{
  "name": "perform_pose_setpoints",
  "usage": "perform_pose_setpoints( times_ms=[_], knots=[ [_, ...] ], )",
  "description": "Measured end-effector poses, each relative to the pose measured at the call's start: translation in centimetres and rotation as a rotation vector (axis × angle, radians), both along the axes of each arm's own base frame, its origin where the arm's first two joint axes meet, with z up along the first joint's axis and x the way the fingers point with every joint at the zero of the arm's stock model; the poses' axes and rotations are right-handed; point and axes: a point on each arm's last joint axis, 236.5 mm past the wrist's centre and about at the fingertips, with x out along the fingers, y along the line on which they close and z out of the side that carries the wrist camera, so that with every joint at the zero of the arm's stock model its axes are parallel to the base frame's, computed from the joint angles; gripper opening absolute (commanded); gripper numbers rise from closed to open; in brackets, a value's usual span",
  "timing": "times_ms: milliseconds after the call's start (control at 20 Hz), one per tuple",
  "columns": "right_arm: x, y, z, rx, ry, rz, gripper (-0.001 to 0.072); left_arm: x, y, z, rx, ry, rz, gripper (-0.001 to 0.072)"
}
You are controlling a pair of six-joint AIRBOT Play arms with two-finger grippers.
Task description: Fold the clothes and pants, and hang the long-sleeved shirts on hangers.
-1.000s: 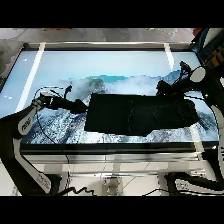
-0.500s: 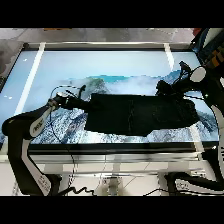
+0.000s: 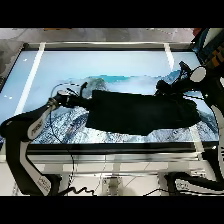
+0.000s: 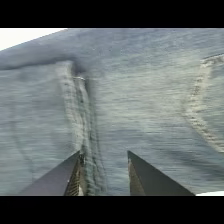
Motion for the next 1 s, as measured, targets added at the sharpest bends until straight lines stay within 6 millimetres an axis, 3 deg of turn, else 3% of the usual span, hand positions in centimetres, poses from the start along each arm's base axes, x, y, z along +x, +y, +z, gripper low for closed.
perform_pose_setpoints(
  times_ms=[100,250,450,500,550,700,750,1000],
  knots=[
    [0.1,0.6,-0.1,0.002,-0.001,0.013,0.0311,0.8,3.5,0.8,0.056,-0.02,0.034,0.0013],
    [0.2,3.2,-1.2,0.008,0.008,0.065,0.0311,1.3,8.9,2.2,0.12,-0.038,0.074,0.0013],
    [-0.1,9.5,-4.5,0.062,0.062,0.164,0.0306,1.4,15.2,4.1,0.172,-0.048,0.151,0.0013],
    [-0.2,11.6,-5.5,0.096,0.078,0.183,0.022,1.4,16.5,4.7,0.18,-0.051,0.173,0.0013],
    [-0.3,13.6,-6.2,0.135,0.09,0.195,0.0193,1.4,17.6,5.1,0.184,-0.053,0.194,0.0013],
    [-0.1,19.6,-8.3,0.271,0.108,0.2,0.0115,1.4,20.3,6.6,0.197,-0.067,0.249,0.0014],
    [0.1,21.4,-9.0,0.319,0.119,0.193,0.0023,1.5,20.8,7.1,0.198,-0.07,0.262,0.0013],
    [2.1,28.7,-10.6,0.527,0.143,0.14,0.0021,2.7,21.7,10.0,0.206,-0.104,0.294,0.0013]
  ],
)
